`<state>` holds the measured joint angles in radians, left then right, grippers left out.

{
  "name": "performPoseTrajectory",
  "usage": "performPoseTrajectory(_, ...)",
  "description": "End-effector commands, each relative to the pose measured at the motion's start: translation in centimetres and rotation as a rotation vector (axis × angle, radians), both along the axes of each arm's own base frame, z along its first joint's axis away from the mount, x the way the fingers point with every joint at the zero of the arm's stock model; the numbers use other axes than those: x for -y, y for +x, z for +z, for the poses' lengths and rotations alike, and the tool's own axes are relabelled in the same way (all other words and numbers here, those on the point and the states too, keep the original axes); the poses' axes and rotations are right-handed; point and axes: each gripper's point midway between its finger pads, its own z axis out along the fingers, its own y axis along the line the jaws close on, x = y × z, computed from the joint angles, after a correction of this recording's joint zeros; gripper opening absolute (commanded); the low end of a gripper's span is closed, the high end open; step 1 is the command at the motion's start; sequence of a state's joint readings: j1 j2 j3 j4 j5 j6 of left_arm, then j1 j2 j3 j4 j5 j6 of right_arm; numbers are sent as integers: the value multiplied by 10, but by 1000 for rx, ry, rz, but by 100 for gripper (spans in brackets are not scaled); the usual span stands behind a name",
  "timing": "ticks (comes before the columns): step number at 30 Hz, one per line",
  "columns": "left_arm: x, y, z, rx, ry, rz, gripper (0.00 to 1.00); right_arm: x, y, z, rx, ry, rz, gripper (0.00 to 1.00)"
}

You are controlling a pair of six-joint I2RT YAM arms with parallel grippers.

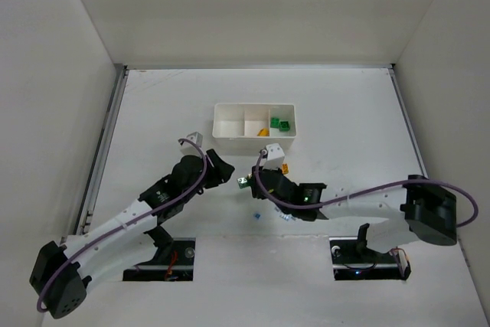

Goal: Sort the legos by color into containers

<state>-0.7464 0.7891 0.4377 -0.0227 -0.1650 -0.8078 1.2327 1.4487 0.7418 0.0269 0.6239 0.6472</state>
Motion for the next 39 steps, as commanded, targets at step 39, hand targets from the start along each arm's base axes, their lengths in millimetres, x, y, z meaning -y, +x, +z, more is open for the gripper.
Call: performPoseTrajectory(39,6,19,31,69,-152,64,7,31,104,146,214,512,-17,32)
